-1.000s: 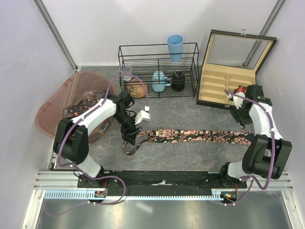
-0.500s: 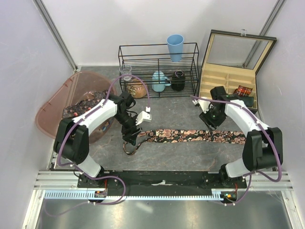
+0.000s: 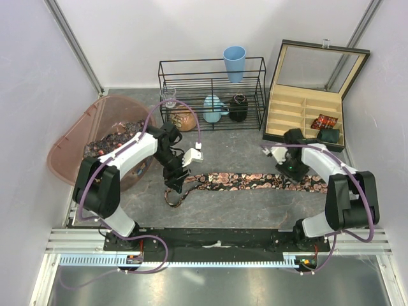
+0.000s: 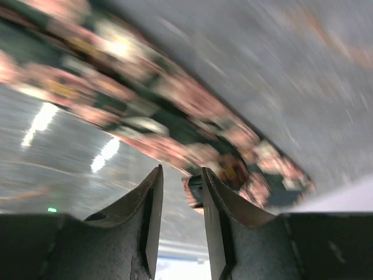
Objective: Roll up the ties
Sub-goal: Flatten out the tie at the center of the board.
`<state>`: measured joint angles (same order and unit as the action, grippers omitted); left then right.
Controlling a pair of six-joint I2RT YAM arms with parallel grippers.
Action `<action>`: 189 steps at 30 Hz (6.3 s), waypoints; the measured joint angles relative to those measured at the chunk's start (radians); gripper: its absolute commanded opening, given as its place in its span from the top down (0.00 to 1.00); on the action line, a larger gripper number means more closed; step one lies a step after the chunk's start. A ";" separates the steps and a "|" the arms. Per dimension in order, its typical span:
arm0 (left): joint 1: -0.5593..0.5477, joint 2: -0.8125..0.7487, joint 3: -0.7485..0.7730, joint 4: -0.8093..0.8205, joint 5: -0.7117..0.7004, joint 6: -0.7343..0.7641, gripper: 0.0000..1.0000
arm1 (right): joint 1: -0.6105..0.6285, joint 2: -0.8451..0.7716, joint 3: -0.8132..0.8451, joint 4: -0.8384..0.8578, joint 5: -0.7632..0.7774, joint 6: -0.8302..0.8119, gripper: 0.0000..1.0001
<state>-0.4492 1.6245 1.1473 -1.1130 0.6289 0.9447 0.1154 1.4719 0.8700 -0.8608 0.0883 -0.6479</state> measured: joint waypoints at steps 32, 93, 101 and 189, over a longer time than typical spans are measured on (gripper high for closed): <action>-0.279 -0.110 -0.241 0.139 -0.276 -0.042 0.98 | -0.355 0.116 0.021 0.096 0.049 -0.097 0.60; -0.024 -0.209 -0.108 0.473 0.034 -0.084 0.03 | -0.006 -0.063 0.056 0.045 -0.506 -0.442 0.14; -0.035 -0.110 -0.110 0.423 0.011 -0.003 0.05 | 0.059 0.050 0.035 0.097 -0.488 -0.488 0.18; -0.085 0.037 -0.188 0.495 -0.264 0.048 0.73 | -0.061 0.053 -0.043 0.063 -0.426 -0.711 0.60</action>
<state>-0.5346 1.6619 0.9596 -0.6178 0.3649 0.9932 0.0540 1.5253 0.8272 -0.7979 -0.3382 -1.3590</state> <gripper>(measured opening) 0.241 0.382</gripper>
